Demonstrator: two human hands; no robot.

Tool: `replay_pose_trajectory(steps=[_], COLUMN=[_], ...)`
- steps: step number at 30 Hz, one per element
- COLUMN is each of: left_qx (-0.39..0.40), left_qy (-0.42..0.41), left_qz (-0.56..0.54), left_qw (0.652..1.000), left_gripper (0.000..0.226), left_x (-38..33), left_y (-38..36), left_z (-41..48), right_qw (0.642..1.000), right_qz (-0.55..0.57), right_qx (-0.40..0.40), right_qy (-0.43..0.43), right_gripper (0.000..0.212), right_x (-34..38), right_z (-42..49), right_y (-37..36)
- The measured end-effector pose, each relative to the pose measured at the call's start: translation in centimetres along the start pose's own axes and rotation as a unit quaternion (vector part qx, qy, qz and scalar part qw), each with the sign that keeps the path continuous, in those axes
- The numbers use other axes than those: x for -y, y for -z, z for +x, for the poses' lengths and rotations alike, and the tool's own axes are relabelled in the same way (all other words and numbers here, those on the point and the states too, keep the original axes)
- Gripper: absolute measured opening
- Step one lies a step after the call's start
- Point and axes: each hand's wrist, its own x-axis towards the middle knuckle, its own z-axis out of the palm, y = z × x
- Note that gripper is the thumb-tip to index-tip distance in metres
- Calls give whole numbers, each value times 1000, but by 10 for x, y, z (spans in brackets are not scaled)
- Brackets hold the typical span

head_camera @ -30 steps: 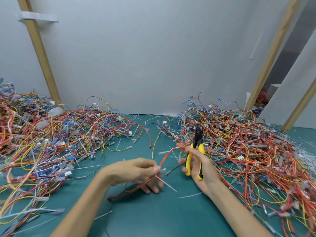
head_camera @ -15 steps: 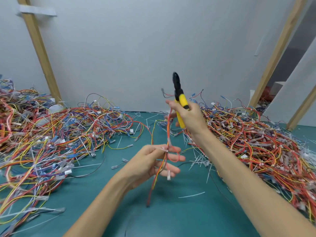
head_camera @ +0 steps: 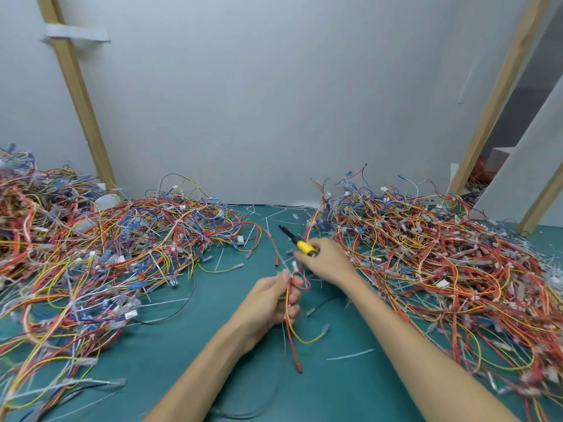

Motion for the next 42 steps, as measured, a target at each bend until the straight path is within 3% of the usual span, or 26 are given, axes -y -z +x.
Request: replay_pose_trajectory(steps=[5, 10, 13, 16, 18, 20, 23, 26, 32, 42], left_qx=[46, 30, 12, -8, -28, -32, -6, 10, 27, 29], left_qy=[19, -39, -76, -111, -119, -120, -101, -97, -98, -65], left_qz=[1, 49, 73, 114, 109, 81, 27, 18, 16, 4], left_qw=[999, 998, 994, 987, 986, 989, 994, 995, 995, 997], left_gripper=[26, 25, 24, 23, 20, 21, 15, 18, 17, 13], left_x=[-2, 2, 3, 4, 2, 1, -1, 0, 0, 4], left_y=[5, 9, 9, 6, 4, 4, 3, 4, 6, 13], left_z=[1, 3, 2, 0, -1, -1, -3, -3, -2, 3], right_qw=[998, 979, 969, 965, 956, 932, 884, 857, 837, 832], right_qz=[21, 110, 147, 182, 233, 327, 450, 502, 540, 550], right_qx=[-56, -171, -196, -189, -175, -147, -93, -86, -67, -15], right_qy=[9, -9, 7, -1, -28, -49, -79, -75, -62, -67], right_gripper=[31, 20, 40, 47, 35, 19, 24, 20, 26, 34], right_x=[-4, -6, -12, -22, -25, -26, -30, -30, -31, -36], right_z=[-9, -28, -45, -62, -71, -75, -79, -80, -81, -78], right_y=[-11, -11, -8, -9, -8, -3, 3, 5, 6, 11])
